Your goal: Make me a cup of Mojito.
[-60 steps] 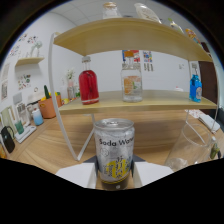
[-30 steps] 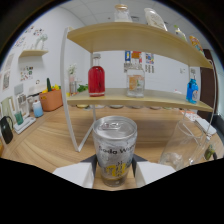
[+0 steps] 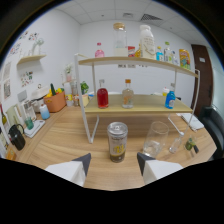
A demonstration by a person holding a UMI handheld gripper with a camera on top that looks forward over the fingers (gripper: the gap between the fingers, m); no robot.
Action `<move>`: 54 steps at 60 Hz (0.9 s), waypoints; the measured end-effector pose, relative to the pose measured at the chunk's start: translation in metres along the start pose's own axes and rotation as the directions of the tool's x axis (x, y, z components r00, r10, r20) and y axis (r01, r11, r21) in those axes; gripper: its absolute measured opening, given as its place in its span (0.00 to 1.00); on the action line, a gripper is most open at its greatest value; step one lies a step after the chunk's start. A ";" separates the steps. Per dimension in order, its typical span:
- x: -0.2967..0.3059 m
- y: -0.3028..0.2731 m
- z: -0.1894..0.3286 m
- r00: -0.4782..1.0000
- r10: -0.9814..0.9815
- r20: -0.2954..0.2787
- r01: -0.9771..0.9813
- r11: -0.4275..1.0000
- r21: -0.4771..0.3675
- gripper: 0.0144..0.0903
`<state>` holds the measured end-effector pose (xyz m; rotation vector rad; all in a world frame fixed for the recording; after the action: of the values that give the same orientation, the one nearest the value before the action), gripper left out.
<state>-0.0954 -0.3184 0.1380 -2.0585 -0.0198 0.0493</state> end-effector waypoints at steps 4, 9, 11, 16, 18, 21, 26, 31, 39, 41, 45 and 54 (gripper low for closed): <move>0.008 0.006 -0.016 1.000 -0.004 -0.013 0.004 1.000 -0.024 0.94; 0.027 0.012 -0.032 0.998 -0.023 -0.050 0.020 0.999 -0.047 0.94; 0.035 0.014 -0.036 0.998 -0.026 -0.056 0.023 0.998 -0.054 0.94; 0.054 0.019 -0.045 0.997 -0.034 -0.071 0.029 0.997 -0.073 0.94; 0.063 0.018 -0.048 0.996 -0.035 -0.079 0.029 0.997 -0.069 0.94; 0.076 0.015 -0.052 0.995 -0.038 -0.094 0.031 0.997 -0.065 0.94; 0.094 0.013 -0.055 0.995 -0.039 -0.096 0.033 0.997 -0.064 0.94; 0.110 0.015 -0.055 0.995 -0.038 -0.094 0.031 0.996 -0.078 0.94; 0.128 0.018 -0.057 0.996 -0.035 -0.083 0.027 0.996 -0.091 0.94; 0.131 0.020 -0.057 0.996 -0.032 -0.078 0.024 0.995 -0.096 0.94; 0.139 0.021 -0.056 0.996 -0.029 -0.079 0.021 0.995 -0.100 0.94; 0.147 0.023 -0.054 0.997 -0.033 -0.074 0.026 0.994 -0.105 0.94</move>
<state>0.0542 -0.3716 0.1387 -2.1628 -0.0060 -0.0490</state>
